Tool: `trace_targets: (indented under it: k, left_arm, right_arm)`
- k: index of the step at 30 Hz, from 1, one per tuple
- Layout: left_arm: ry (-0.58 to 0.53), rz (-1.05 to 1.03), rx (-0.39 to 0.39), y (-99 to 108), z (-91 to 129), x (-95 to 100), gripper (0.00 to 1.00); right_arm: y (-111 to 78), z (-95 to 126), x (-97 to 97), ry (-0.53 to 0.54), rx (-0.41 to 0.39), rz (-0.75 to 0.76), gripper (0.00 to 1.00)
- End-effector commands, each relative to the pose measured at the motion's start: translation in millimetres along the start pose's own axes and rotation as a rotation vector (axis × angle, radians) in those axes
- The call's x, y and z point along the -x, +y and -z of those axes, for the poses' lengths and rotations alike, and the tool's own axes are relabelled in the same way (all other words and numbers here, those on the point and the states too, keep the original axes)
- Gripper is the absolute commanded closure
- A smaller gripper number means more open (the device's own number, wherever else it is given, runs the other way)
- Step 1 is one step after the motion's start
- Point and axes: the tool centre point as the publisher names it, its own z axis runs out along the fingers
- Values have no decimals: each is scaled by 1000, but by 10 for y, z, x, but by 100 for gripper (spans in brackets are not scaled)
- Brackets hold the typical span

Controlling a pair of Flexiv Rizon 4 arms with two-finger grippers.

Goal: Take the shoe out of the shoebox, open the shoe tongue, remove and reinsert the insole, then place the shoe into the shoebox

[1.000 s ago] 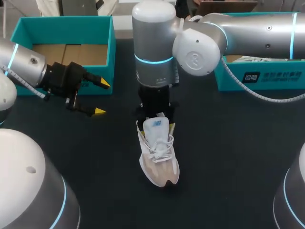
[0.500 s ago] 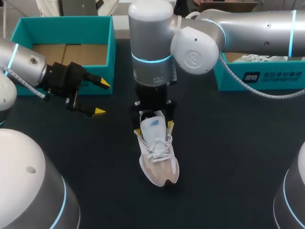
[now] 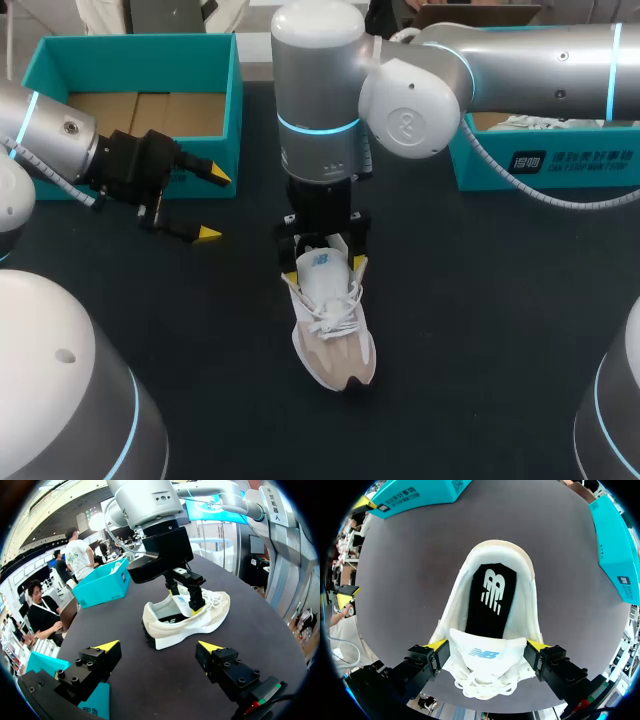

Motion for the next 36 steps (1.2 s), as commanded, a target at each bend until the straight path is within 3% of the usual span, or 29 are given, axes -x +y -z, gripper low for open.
trace_targets:
  k: [1,8,13,14,15,16,20,24,26,36]
  left_arm:
    - [1,0,2,1,1,0,0]
    - [1,0,2,1,1,0,0]
    - [1,0,2,1,1,0,0]
    - [1,0,2,1,1,0,0]
    - [1,0,2,1,1,0,0]
    - [1,0,2,1,1,0,0]
    - [1,0,2,1,1,0,0]
    - [1,0,2,1,1,0,0]
    - [1,0,2,1,1,0,0]
    - [1,0,2,1,1,0,0]
  right_arm:
    - [-76,116,18,-25,18,-17,0]
    - [-222,324,44,-68,47,-56,0]
    - [-364,335,34,-87,54,-88,0]
    - [-382,321,38,-87,55,-96,11]
    - [-392,305,36,-88,51,-97,53]
    - [-397,289,34,-87,48,-101,66]
    - [-391,250,33,-83,50,-108,72]
    - [-346,173,41,-76,55,-111,71]
    - [-320,131,50,-68,56,-111,77]
    - [-181,-10,85,-43,51,-79,75]
